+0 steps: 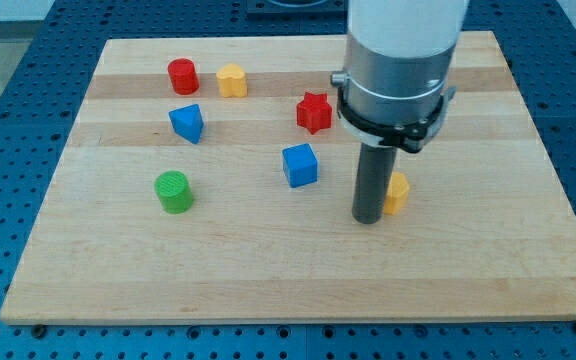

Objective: Place the hexagon below the green star

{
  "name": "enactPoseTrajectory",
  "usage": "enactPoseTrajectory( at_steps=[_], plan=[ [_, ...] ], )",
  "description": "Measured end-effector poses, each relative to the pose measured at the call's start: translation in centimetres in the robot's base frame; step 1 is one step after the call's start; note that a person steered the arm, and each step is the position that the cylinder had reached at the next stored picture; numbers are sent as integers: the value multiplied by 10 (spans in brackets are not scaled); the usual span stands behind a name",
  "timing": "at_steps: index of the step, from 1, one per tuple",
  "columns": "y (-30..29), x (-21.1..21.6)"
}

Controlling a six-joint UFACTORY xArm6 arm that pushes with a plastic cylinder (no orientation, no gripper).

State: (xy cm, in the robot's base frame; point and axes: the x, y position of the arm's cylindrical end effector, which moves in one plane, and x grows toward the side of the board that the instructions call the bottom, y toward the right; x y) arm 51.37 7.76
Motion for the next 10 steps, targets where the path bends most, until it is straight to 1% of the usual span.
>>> enactPoseTrajectory(
  at_steps=[1, 3, 5, 7, 10],
  plan=[
    [28, 0],
    [31, -4],
    [35, -27],
    [65, -30],
    [64, -74]
  ],
)
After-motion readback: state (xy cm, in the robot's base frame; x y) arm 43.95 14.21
